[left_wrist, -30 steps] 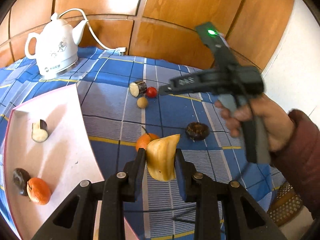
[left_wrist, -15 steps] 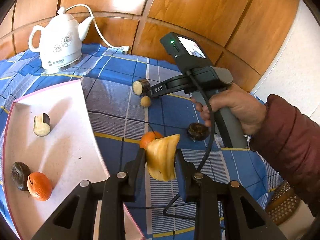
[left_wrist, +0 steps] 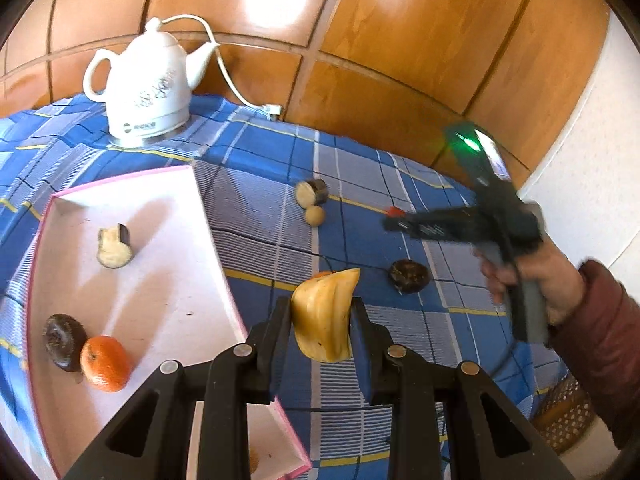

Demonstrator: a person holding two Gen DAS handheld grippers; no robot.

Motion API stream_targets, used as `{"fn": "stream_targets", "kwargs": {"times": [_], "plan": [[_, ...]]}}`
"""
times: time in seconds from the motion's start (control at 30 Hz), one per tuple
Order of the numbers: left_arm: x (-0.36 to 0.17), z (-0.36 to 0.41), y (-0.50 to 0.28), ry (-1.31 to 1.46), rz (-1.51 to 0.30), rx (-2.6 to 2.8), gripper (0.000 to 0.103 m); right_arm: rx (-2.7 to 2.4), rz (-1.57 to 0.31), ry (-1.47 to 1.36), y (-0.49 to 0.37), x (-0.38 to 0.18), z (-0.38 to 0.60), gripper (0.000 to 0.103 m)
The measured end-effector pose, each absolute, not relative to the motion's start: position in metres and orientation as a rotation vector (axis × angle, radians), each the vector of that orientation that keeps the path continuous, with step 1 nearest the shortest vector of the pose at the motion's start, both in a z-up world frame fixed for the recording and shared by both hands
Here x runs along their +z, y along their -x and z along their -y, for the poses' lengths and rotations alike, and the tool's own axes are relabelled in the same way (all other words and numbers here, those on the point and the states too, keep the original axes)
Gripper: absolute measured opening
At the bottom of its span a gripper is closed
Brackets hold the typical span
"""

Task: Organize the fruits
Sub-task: 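Lift the yellow pear with the left gripper while the right gripper grasps the red tomato, then lower the yellow pear into the pink tray and open the left gripper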

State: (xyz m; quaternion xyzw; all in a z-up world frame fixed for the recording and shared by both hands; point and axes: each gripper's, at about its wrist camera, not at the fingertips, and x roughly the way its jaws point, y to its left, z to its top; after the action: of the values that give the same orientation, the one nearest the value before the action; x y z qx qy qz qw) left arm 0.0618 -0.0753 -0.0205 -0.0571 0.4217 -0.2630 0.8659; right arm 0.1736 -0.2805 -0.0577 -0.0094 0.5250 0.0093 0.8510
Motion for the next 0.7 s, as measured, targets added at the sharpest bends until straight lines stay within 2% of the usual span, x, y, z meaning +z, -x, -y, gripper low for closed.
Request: {"fn": "stream_targets", "kwargs": {"times": [0.4,0.7], "plan": [[-0.008,0.034,-0.052,0.134,-0.841,-0.392,0.029,-0.065,-1.111,-0.106,-0.104,-0.061,0.328,0.025],[-0.008,0.025,-0.037,0.11,-0.838,-0.323,0.029,-0.053,-1.077,-0.151,-0.094,-0.06,0.331,0.025]]}}
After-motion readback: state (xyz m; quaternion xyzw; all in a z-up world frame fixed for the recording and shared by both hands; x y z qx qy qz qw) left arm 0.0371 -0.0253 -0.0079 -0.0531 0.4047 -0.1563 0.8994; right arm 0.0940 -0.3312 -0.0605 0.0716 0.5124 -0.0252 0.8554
